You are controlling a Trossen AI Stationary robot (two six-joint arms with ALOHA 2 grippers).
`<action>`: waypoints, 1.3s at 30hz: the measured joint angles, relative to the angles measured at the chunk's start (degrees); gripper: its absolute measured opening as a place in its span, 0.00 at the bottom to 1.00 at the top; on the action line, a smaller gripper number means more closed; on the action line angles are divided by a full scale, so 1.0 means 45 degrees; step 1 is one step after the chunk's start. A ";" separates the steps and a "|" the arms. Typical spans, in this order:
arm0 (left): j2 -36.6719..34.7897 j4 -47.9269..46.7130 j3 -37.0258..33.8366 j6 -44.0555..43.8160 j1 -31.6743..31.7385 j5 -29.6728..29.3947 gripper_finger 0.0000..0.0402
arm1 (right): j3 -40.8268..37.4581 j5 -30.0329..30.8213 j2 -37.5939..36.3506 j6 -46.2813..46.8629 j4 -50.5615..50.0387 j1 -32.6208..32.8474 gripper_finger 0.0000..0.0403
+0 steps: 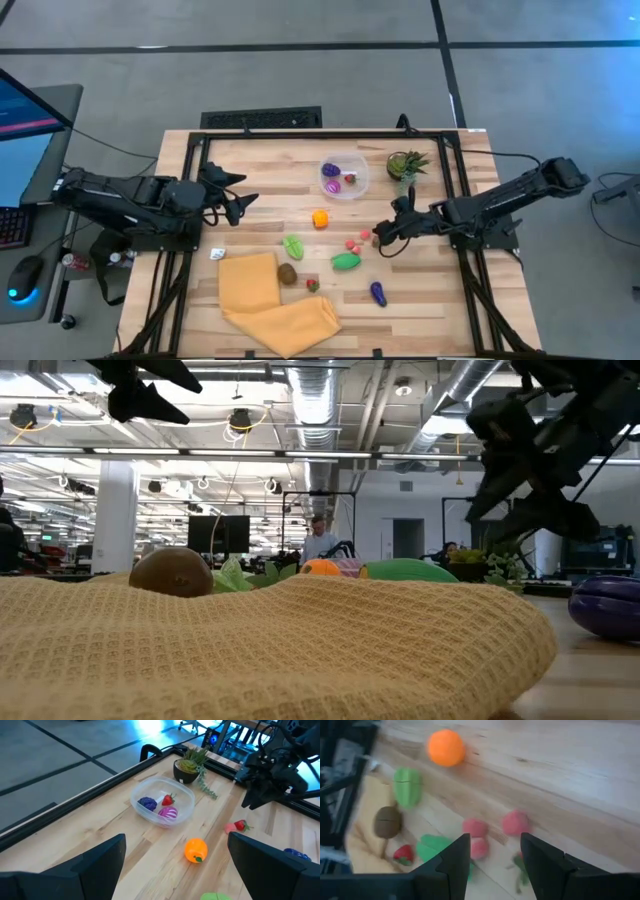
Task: Pick and placing Produce into tupperware
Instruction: Put the top strawberry in the transparent bin
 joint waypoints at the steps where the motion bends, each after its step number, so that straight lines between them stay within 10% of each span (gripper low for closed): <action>1: 0.0000 0.0000 0.0000 0.0000 0.0000 0.0000 0.85 | 0.0000 0.0004 0.0000 0.0275 -0.0328 -0.0033 0.49; 20: 0.0000 -0.0136 0.0000 0.0019 0.0000 -0.0019 0.85 | 0.0000 -0.0622 0.0104 0.0684 -0.1158 -0.0072 0.60; 39: 0.0005 -0.0544 0.0005 -0.0174 0.0000 -0.0019 0.85 | 0.1129 -0.1568 0.3891 0.0006 -0.0374 -0.0067 0.60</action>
